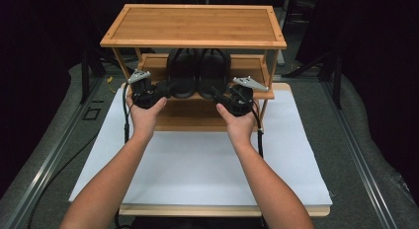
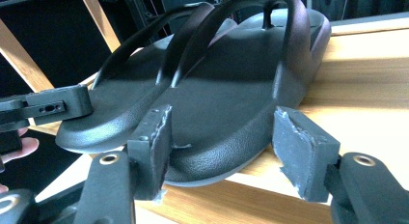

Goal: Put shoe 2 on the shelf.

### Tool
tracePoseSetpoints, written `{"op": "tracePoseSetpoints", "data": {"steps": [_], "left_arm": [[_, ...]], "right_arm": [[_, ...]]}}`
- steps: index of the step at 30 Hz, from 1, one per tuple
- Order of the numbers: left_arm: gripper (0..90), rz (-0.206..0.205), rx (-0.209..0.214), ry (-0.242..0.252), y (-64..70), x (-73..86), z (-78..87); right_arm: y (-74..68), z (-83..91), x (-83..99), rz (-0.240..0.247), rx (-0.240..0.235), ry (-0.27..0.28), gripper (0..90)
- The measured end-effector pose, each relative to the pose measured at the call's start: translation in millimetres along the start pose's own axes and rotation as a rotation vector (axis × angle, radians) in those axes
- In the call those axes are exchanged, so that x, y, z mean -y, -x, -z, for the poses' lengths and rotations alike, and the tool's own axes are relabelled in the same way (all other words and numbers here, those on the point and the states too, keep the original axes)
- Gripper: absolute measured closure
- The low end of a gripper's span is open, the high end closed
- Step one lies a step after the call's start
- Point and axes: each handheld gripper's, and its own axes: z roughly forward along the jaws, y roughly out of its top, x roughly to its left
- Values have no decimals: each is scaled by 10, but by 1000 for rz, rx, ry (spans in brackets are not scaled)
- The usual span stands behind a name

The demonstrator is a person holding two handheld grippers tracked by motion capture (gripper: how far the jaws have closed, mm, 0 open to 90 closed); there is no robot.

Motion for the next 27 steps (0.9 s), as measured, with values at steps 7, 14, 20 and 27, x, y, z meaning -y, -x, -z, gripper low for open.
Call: {"op": "tracePoseSetpoints", "data": {"steps": [7,14,20,27], "left_arm": [[439,-15,-30,22,-37,-1,115],[413,-22,-29,35,-86,28,264],[405,-33,-25,55,-166,90,483],[398,-39,-40,64,-276,179,704]], "right_arm": [[-12,83,-25,62,24,8,375],[-15,198,-41,121,50,15,366],[40,337,-47,177,61,5,363],[174,576,25,209,97,13,357]]}}
